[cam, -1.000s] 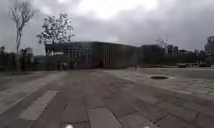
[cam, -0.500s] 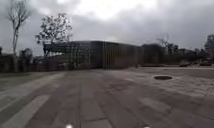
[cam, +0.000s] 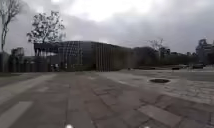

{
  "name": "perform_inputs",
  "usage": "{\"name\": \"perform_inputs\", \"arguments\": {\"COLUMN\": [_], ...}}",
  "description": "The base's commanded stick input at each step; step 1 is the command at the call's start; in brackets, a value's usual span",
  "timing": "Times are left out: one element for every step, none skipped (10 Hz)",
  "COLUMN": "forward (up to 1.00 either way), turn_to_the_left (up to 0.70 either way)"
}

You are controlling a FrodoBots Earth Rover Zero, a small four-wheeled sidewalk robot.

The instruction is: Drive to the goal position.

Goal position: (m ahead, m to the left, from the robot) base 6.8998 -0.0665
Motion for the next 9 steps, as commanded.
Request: {"name": "perform_inputs", "arguments": {"forward": [0.7, 0.7, 0.7, 0.7, 0.7, 0.7, 0.7, 0.7, 0.7], "turn_to_the_left": [0.0, 0.0, 0.0, 0.0, 0.0, 0.0, 0.0, 0.0, -0.04]}}
